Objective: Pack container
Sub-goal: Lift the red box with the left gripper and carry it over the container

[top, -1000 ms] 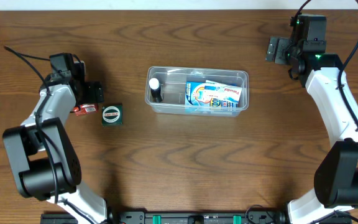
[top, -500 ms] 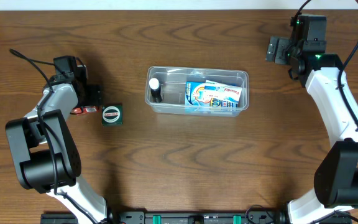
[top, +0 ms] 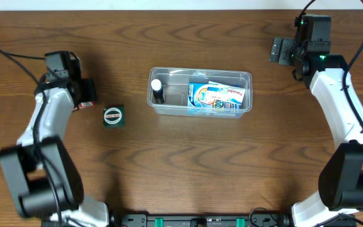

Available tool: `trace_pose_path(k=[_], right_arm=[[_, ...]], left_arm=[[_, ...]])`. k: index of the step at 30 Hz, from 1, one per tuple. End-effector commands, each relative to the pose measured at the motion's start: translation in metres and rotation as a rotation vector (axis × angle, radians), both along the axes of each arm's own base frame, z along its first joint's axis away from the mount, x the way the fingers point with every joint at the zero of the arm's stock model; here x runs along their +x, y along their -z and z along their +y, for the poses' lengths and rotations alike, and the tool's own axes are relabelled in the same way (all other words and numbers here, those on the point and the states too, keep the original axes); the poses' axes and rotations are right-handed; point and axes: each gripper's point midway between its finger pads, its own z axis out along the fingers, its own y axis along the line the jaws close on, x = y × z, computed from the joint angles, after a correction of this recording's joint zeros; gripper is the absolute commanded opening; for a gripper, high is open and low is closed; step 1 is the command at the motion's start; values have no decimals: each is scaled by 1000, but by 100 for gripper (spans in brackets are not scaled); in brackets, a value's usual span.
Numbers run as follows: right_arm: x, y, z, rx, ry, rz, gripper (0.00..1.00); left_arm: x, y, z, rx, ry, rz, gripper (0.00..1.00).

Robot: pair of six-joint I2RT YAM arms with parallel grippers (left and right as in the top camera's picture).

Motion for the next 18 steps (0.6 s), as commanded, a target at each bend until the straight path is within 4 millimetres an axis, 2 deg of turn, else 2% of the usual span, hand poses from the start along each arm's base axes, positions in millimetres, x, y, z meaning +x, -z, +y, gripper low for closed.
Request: trace_pose_path(k=[1, 4, 9, 12, 18], right_arm=[[1, -8, -3, 3, 23, -19, 99], [1, -8, -3, 3, 23, -19, 99], [1, -8, -3, 3, 23, -19, 99], [1, -8, -3, 3, 23, -20, 99], [1, -8, -3, 3, 23, -19, 99]], left_arm=[[2, -55, -15, -6, -23, -133, 63], [1, -87, -37, -34, -20, -214, 63], [1, -124, -94, -109, 87, -318, 63], [2, -133, -129, -151, 140, -350, 63], [2, -135, -199, -212, 270, -370, 63]])
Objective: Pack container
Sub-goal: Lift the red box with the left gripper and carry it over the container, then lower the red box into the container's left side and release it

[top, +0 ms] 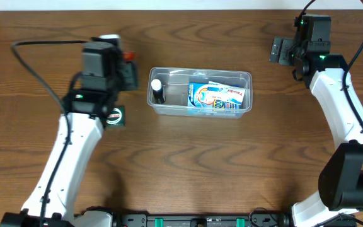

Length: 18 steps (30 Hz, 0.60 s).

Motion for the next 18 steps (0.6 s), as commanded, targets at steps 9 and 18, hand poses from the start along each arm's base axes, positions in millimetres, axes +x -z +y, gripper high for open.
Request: trace_pose_path(k=[9, 18], right_arm=[[1, -8, -3, 3, 23, -20, 99], [1, -8, -3, 3, 23, -20, 99]], left_arm=[[0, 17, -107, -62, 202, -11, 63], [2, 57, -133, -44, 246, 59, 63]])
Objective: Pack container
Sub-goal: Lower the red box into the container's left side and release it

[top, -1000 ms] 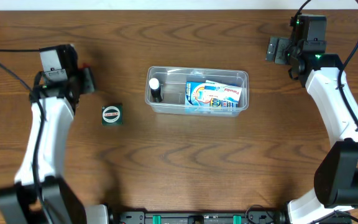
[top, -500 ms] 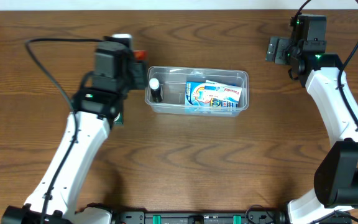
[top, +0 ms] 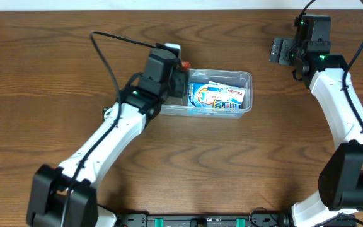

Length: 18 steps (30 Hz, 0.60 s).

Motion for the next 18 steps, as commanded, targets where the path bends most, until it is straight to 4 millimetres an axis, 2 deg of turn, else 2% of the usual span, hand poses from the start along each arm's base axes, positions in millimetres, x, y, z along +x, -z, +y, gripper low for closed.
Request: trace_pose_path(k=[1, 6, 18], right_arm=[[1, -8, -3, 3, 23, -19, 99], [1, -8, -3, 3, 23, -19, 99], [1, -8, -3, 3, 23, -19, 99]], left_arm=[[2, 4, -2, -4, -12, 10, 63], [3, 9, 10, 46, -56, 14, 63], [-5, 28, 14, 77, -62, 81, 64]])
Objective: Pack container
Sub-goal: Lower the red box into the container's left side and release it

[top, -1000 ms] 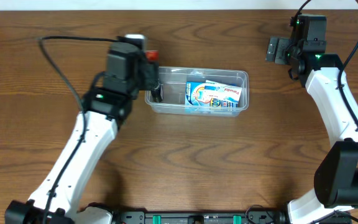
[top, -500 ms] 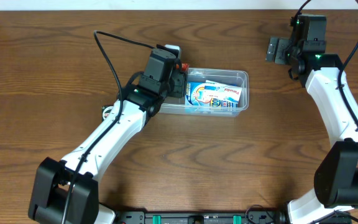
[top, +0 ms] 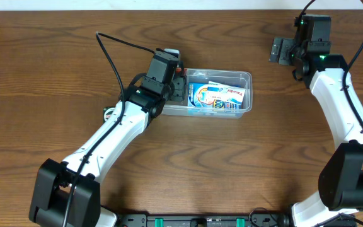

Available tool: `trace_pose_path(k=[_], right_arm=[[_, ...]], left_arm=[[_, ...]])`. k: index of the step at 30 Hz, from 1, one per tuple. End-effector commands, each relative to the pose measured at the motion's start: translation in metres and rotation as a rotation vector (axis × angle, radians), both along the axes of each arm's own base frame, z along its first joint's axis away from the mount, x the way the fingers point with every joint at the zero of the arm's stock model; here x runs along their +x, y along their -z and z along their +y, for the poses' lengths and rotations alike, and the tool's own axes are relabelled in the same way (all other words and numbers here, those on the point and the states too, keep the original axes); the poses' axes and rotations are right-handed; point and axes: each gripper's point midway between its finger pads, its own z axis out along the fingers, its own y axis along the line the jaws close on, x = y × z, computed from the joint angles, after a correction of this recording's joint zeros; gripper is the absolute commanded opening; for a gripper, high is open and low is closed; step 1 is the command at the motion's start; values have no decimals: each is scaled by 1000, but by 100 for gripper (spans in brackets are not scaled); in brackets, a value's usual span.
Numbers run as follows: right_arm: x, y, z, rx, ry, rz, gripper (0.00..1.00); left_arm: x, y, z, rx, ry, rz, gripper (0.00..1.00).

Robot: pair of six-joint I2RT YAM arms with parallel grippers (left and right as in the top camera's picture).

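A clear plastic container (top: 247, 94) stands at the middle of the table with a blue toothpaste pack (top: 218, 96) lying in its right half. My left gripper (top: 179, 85) is down over the container's left end, shut on a small red item (top: 181, 71) of which only a sliver shows. Whatever lies in that end is hidden beneath the gripper. A dark green round tin (top: 108, 113) peeks out from under the left arm, on the table left of the container. My right gripper (top: 281, 52) hangs open and empty at the far right back.
Cables trail from the left arm (top: 115, 135) across the table's left back. The right arm (top: 345, 120) runs along the right edge. Bare wooden table (top: 232, 164) lies in front of the container.
My left gripper has dropped a little and shifted slightly right, from above the container's left rim to down at its left end, the red item still in it. The right arm has not moved.
My left gripper was at the far left of the table, shut on the red item beside the green tin. Then it was carrying it above the tin, then over the container's left rim, and now it is lowered into the left end.
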Motion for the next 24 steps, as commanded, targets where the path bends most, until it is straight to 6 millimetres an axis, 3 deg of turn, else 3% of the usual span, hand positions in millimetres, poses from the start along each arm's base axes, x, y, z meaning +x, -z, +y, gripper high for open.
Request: trace_pose_path(k=[1, 4, 7, 13, 20, 24], right_arm=[[1, -8, -3, 3, 23, -20, 99], [1, -8, -3, 3, 23, -20, 99], [1, -8, -3, 3, 23, -20, 99], [1, -8, -3, 3, 23, -20, 99], [1, -8, -3, 3, 23, -20, 99], [1, -8, -3, 3, 23, -20, 99]], left_arm=[[2, 9, 2, 18, -14, 18, 64], [2, 10, 2, 18, -14, 19, 80], [2, 10, 2, 19, -15, 18, 84], [2, 8, 1, 15, -14, 13, 83], [3, -7, 3, 6, -21, -21, 75], [5, -25, 30, 65, -108, -74, 72]])
